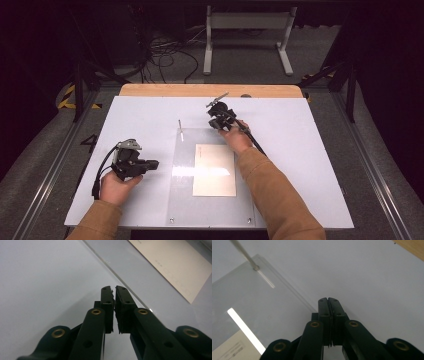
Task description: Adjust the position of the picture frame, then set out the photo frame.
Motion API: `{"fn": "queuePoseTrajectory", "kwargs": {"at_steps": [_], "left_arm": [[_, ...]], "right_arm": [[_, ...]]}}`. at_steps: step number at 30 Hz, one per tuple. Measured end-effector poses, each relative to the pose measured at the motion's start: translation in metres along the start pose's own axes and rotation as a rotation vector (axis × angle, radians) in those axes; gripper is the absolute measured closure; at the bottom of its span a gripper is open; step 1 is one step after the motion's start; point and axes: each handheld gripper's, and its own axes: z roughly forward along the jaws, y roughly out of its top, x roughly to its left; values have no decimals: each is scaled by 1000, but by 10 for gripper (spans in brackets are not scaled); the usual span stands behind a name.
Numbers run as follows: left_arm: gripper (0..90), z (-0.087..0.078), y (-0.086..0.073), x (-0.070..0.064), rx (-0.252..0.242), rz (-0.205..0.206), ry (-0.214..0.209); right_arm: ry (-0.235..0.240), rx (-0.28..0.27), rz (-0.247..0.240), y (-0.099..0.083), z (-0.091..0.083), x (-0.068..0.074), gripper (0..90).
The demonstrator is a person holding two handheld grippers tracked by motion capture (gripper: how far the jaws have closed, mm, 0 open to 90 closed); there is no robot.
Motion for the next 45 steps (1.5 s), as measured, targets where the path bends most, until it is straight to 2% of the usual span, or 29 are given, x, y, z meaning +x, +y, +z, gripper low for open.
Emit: {"fn": "queuePoseTrajectory", "kwargs": {"at_steps": [2, 4, 5, 6, 8, 10, 11, 13, 15, 17, 24, 27, 30, 32, 33, 34, 35, 37, 38, 39, 40, 45], "left_arm": [[799, -1, 5, -2, -11, 10, 0], [774, -2, 10, -3, -19, 17, -3], [766, -3, 14, -1, -23, 47, -5], [750, -4, 16, -4, -33, 25, -2], [729, -5, 21, -5, -38, 45, 10], [706, -6, 26, -6, -52, 54, 6], [698, -7, 28, -5, -51, 73, 18], [684, -7, 33, -6, -57, 78, 20], [672, -6, 35, -6, -65, 72, 18], [664, -6, 41, -4, -63, 84, 33], [640, -3, 50, 1, -100, 76, 40], [633, 0, 50, 3, -109, 49, 25], [629, 0, 49, 3, -109, 70, 32], [624, -1, 48, -1, -119, 63, 13], [621, -2, 48, -3, -123, 77, 14], [619, -2, 48, -3, -123, 77, 14], [617, -3, 47, -6, -124, 100, 14], [616, -3, 47, -7, -129, 109, 12], [614, -3, 46, -9, -132, 99, -1], [611, -3, 46, -9, -134, 112, 2], [607, -3, 46, -11, -134, 106, -11], [607, -3, 44, -12, -138, 120, -19]], "right_arm": [[25, -32, -10, -3, -13, -1, 828], [58, -68, 1, -7, -29, -2, 772], [69, -77, -2, -8, -35, -3, 751], [83, -102, -11, -11, -45, -3, 736], [100, -142, -12, -17, -62, -3, 733], [118, -160, -11, -21, -75, -5, 719], [122, -171, -13, -24, -81, -4, 719], [123, -213, -27, -30, -95, -4, 719], [126, -226, -25, -33, -100, -4, 719], [109, -247, -30, -44, -114, -6, 720], [87, -271, -1, -61, -124, -18, 705], [63, -296, 6, -70, -127, -26, 693], [44, -302, 28, -79, -126, -38, 653], [29, -291, 49, -83, -123, -48, 639], [33, -281, 70, -86, -117, -56, 629], [33, -281, 70, -86, -117, -56, 629], [45, -269, 86, -88, -109, -63, 611], [48, -263, 85, -89, -106, -64, 605], [61, -258, 81, -89, -100, -66, 602], [71, -260, 76, -89, -95, -68, 603], [85, -259, 73, -89, -88, -69, 609], [93, -244, 52, -90, -73, -72, 653]]}}
